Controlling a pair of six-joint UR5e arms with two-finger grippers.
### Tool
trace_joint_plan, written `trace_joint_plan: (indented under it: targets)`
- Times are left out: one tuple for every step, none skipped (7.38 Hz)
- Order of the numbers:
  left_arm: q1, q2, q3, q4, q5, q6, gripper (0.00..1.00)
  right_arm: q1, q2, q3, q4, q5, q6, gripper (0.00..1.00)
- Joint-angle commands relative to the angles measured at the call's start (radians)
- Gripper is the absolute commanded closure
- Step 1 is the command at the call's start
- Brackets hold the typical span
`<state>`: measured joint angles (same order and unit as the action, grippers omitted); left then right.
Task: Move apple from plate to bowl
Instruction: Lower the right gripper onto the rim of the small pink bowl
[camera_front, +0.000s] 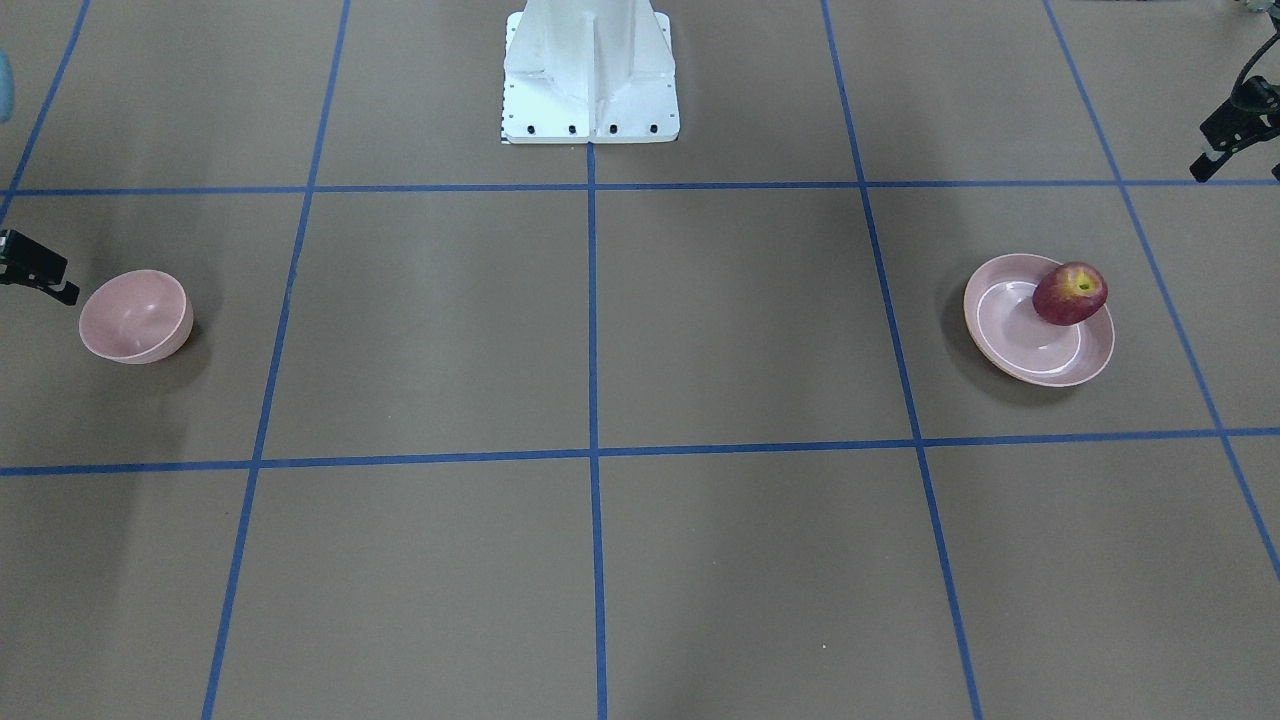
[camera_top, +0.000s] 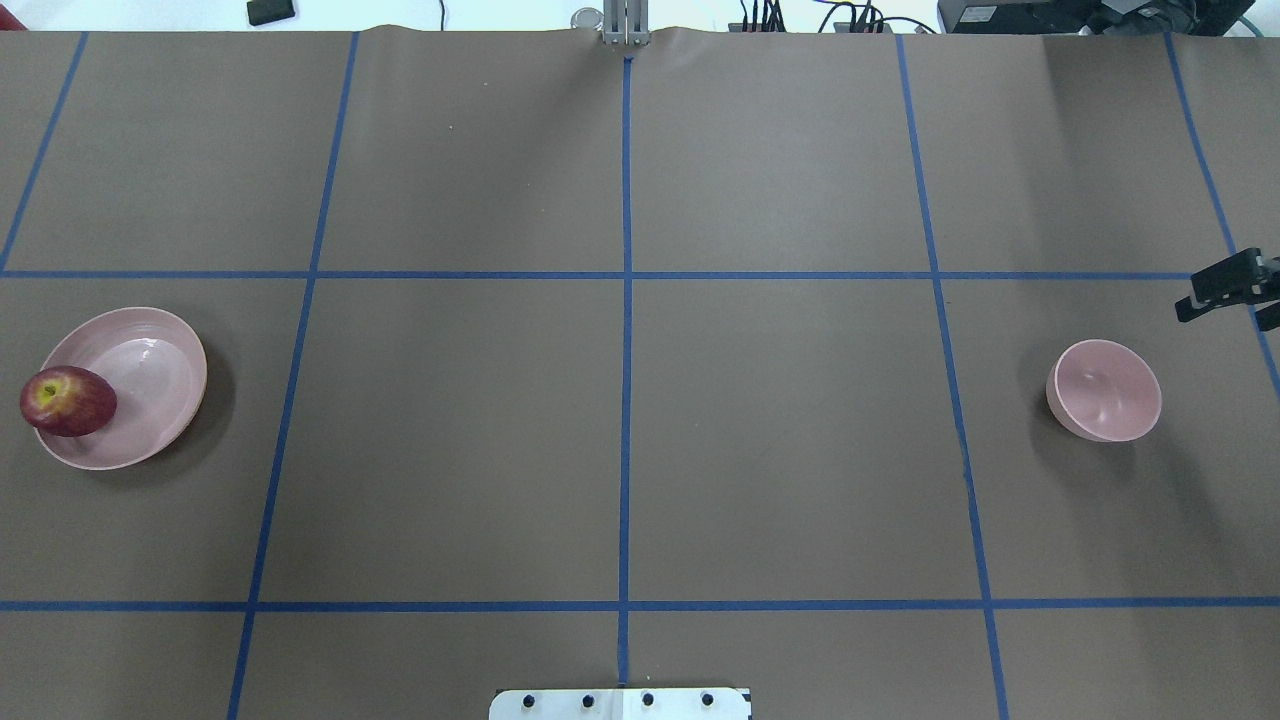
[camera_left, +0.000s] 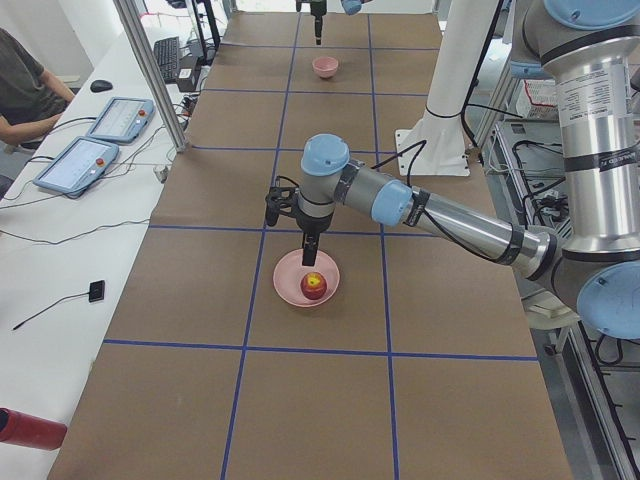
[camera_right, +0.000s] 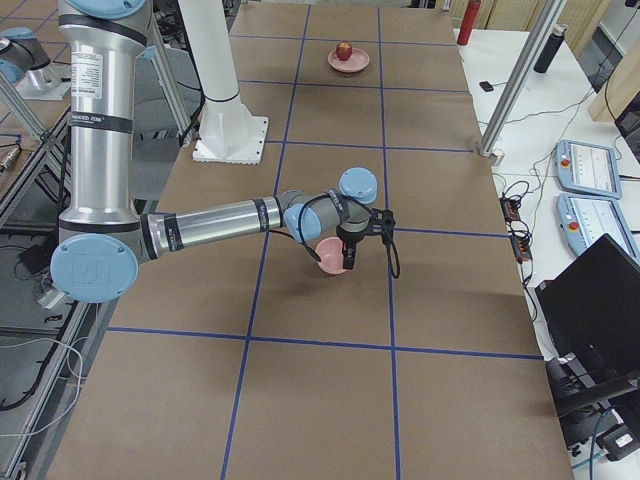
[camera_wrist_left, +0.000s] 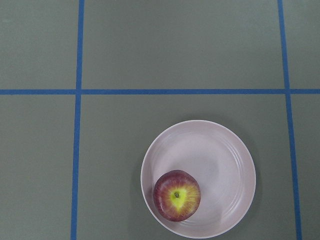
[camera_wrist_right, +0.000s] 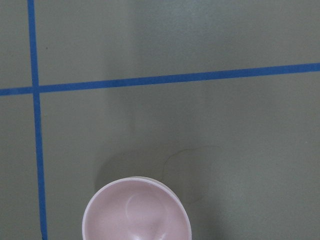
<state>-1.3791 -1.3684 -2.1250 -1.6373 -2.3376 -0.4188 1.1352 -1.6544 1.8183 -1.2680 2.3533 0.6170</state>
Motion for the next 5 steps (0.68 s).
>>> trace_joint_plan:
  targets:
    - [0.000, 0.000, 0.000, 0.001, 0.000, 0.000, 0.02, -0.066, 0.005, -0.010, 0.044, -0.023, 0.046, 0.00]
    - [0.000, 0.000, 0.003, 0.001, 0.000, 0.000, 0.02, -0.072, -0.008, -0.020, 0.039, -0.046, 0.043, 0.04]
    - [0.000, -0.001, 0.005, 0.001, 0.001, 0.000, 0.02, -0.069, -0.016, -0.052, 0.045, -0.031, 0.029, 0.07]
    - [0.000, 0.000, 0.007, 0.001, 0.001, 0.000, 0.02, -0.071, -0.019, -0.060, 0.044, -0.010, 0.026, 0.06]
    - [0.000, 0.000, 0.005, 0.001, 0.001, 0.000, 0.02, -0.072, -0.018, -0.085, 0.044, -0.012, 0.029, 0.06]
